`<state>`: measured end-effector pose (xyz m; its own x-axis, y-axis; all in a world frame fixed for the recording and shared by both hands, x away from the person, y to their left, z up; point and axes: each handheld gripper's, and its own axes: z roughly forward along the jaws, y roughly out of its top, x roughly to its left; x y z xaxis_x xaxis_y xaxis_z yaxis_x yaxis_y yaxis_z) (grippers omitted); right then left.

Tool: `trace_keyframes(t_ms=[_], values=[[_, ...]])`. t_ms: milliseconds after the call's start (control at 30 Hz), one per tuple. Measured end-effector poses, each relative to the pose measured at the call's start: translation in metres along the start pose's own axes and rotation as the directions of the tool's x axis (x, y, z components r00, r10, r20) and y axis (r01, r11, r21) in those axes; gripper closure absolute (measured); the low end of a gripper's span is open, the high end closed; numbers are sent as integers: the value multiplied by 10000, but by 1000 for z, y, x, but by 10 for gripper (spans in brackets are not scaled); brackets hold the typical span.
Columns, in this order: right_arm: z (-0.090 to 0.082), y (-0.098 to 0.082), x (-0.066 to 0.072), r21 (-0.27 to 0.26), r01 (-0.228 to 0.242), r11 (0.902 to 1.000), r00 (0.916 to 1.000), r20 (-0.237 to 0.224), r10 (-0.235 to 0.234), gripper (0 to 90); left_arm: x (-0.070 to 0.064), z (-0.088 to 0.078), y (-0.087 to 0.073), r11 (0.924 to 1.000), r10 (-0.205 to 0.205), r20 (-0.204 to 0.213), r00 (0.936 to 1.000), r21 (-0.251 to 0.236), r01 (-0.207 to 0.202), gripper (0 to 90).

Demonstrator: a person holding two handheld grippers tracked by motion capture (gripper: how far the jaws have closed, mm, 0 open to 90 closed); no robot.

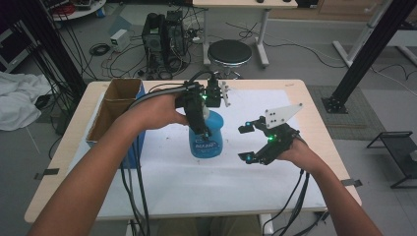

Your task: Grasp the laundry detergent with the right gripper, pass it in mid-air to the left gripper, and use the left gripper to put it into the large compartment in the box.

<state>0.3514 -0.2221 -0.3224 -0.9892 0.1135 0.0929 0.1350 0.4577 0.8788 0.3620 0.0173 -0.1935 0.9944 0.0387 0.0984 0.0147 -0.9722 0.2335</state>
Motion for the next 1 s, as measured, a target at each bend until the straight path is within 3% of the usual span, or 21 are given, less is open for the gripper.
trace_keyframes(t_ms=[33, 100, 167, 267, 333, 400, 433, 500, 567, 600, 633, 700, 833, 933, 1000], values=[[-2, 0, -1, -5, 76, 10000, 9998, 204, -76, 112, 1, -1, -2, 10000, -92, -48, 9999, -21, 92, 377], [-7, 1, -5, 145, -541, 9984, 9953, 807, 528, 112, 3, -4, -7, 9997, -235, -107, 9997, -59, 234, 377], [-15, 0, -7, 251, -1029, 9944, 9899, 1002, 1000, 112, 5, -7, -11, 9992, -388, -204, 9990, -31, 388, 376], [-27, -2, -8, 382, -702, 9968, 9890, 1332, 645, 112, 8, -11, -18, 9983, -579, -305, 9979, 32, 580, 377], [-38, -4, -8, 480, -468, 9977, 9952, 884, 424, 112, 10, -13, -22, 9974, -722, -357, 9968, 20, 723, 376], [-44, -4, -7, 555, -476, 9973, 9943, 977, 420, 112, 13, -17, -28, 9962, -842, -468, 9954, 161, 850, 376], [-49, -4, -7, 809, -753, 9939, 9915, 1124, 660, 112, 14, -18, -29, 9961, -844, -462, 9954, 227, 855, 377], [-53, -4, -7, 1124, -720, 9911, 9894, 1334, 567, 111, 16, -20, -34, 9940, -1070, -544, 9928, 160, 1080, 376], [-57, -4, -8, 1543, -886, 9840, 9860, 1537, 647, 108, 18, -23, -38, 9930, -1137, -582, 9918, 261, 1154, 376], [-59, -5, -9, 1868, -1086, 9764, 9844, 1568, 795, 70, 19, -24, -40, 9921, -1208, -645, 9906, 250, 1226, 377], [-59, -6, -11, 2236, -1038, 9691, 9824, 1753, 648, 13, 19, -25, -42, 9910, -1305, -703, 9890, 204, 1322, 377], [-63, -8, -12, 2809, -1237, 9517, 9804, 1827, 735, 8, 21, -29, -46, 9889, -1451, -730, 9867, 217, 1470, 377], [-73, -10, -10, 3079, -1157, 9443, 9761, 2116, 505, 9, 24, -38, -53, 9834, -1774, -938, 9796, 212, 1801, 377], [-78, -12, -10, 3305, -1065, 9378, 9794, 1976, 416, 9, 25, -45, -58, 9762, -2096, -1089, 9717, 323, 2142, 377], [-81, -12, -8, 3395, -938, 9359, 9797, 1989, 261, 9, 24, -49, -62, 9628, -2679, -1206, 9559, 18, 2701, 377]])
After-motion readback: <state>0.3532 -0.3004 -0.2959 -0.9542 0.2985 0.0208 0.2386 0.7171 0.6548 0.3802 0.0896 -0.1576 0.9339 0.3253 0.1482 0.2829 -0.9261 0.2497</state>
